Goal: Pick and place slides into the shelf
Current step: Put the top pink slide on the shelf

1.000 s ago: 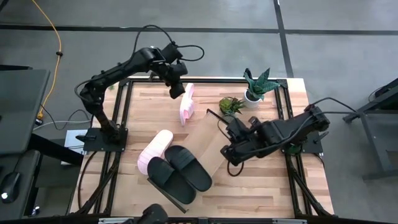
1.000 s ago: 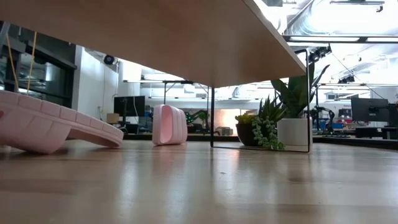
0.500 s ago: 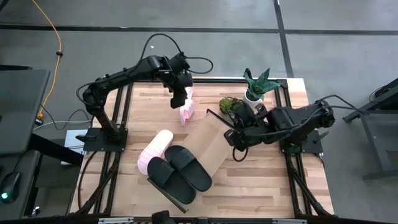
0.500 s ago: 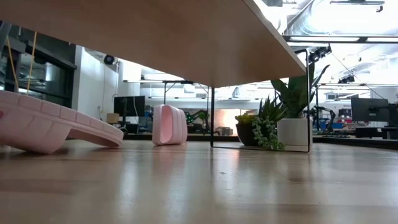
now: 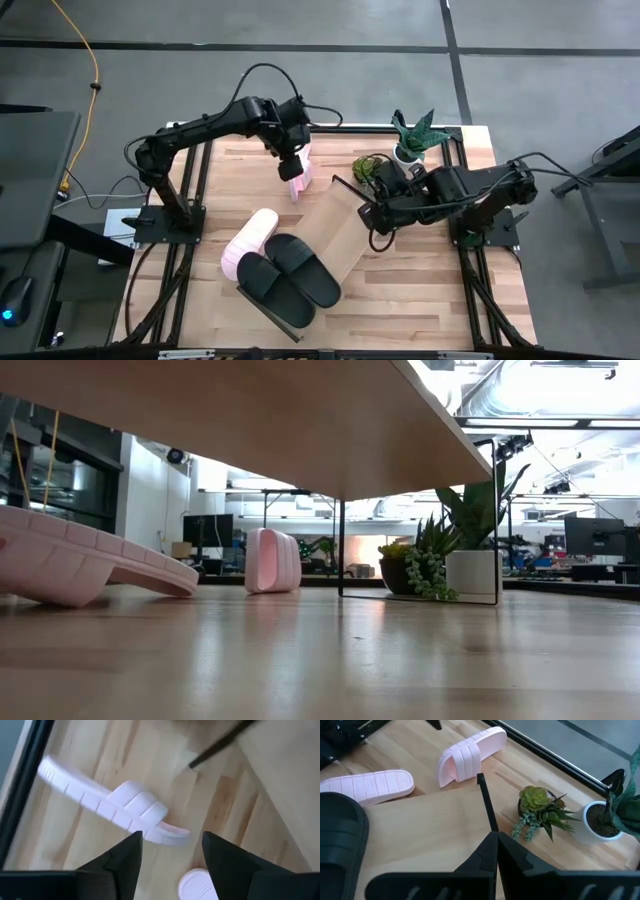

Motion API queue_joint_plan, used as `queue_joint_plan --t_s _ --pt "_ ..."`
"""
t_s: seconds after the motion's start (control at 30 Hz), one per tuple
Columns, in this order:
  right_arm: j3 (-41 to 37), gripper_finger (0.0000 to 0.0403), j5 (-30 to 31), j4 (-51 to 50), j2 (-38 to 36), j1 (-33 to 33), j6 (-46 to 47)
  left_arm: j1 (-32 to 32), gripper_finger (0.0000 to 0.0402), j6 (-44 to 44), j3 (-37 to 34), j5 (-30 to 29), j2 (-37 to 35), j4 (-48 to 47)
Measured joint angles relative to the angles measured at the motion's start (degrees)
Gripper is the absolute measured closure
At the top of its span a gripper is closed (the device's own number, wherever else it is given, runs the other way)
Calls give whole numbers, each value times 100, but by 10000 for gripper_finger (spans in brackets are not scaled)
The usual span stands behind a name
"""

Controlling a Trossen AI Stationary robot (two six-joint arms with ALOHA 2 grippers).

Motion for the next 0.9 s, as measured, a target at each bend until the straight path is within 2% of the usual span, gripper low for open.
queue_joint_plan --t_s 0.27,0.53,0.63,0.9 --pt "0 402 -27 0 0 -158 -713 59 196 -1302 -119 -33 99 174" --pt "0 397 -94 0 -294 -240 -1443 61 151 -2201 -1221 94 123 551" --pt "0 369 -167 0 -534 -235 -1581 59 130 -2429 -1414 191 123 620" --pt "0 256 -55 0 -1118 -208 -1897 59 79 -3254 -1556 192 120 939"
